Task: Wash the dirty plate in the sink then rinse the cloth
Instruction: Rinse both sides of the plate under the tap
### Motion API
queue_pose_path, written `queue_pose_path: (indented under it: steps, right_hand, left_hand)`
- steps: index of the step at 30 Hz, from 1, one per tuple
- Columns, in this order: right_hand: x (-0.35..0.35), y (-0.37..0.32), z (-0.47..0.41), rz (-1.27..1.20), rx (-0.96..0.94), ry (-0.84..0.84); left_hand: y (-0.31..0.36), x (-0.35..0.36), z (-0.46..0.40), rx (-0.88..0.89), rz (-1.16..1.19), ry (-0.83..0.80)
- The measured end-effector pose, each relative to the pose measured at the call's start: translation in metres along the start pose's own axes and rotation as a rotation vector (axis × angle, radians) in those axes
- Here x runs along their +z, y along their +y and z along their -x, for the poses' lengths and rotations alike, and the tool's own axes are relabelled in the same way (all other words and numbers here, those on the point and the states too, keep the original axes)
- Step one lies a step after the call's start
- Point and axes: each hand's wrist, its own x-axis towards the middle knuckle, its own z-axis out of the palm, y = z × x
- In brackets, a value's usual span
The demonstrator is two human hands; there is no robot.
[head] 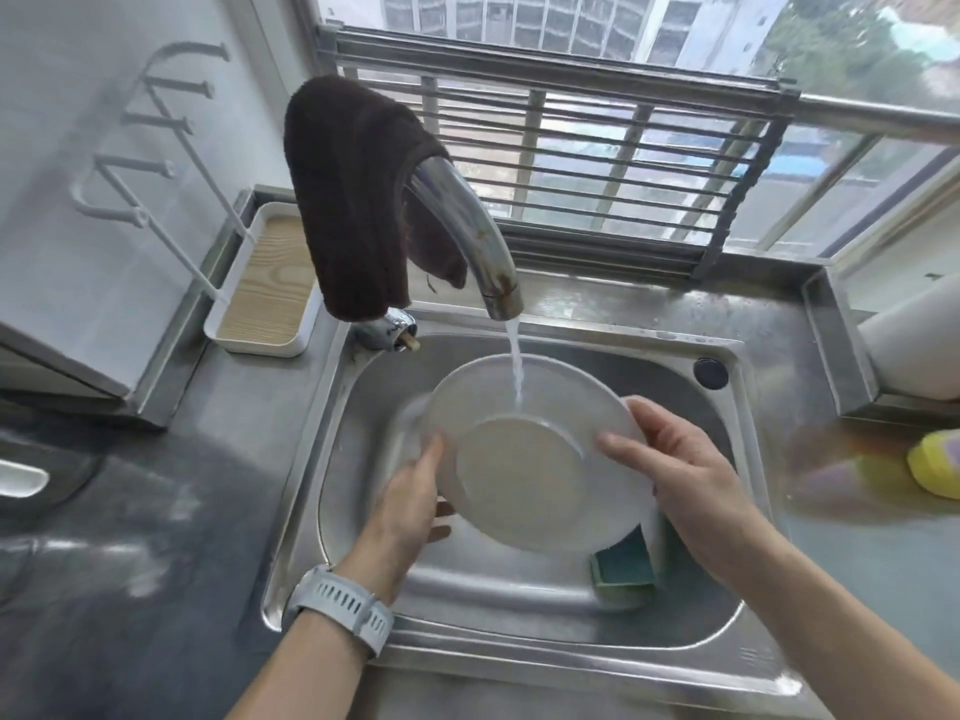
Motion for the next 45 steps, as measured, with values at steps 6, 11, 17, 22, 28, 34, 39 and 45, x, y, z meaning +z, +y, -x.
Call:
queue_pose_path:
  steps: [6,11,17,22,28,34,39,45]
  right_hand:
    - [-0.001,0.013,0.022,0.743,-0.515,-0.099]
    - [-0.011,0.021,0.031,1.027,-0.635,-0.090]
    - [-0.006,0.014,0.047,0.637,0.061,0.163]
    - [-0.004,0.002,0.044,-0.019,0.640,0.255]
    - [-0.024,-0.055,0.054,0.008,0.662,0.341]
    - [-0.014,-0.056,0.071,-0.066,0.780,0.395]
    - [-0.004,-0.084,0.105,-0.075,0.699,0.464]
    - [0.011,-0.077,0.114,-0.069,0.700,0.486]
  left_hand:
    - [0.020,0.012,0.027,-0.160,0.630,-0.231]
    - [0.023,0.017,0.035,-0.058,0.643,-0.166]
    - [0.011,0.016,0.046,0.010,0.491,0.046]
    - [0.011,0.019,0.064,-0.086,0.440,-0.009]
    - [0.046,0.017,0.099,-0.208,0.236,-0.227]
    - [0.057,0.023,0.122,-0.207,-0.021,-0.130]
    - [0.069,0.014,0.157,-0.152,0.005,-0.107]
    - [0.057,0.019,0.164,-0.112,0.048,-0.062]
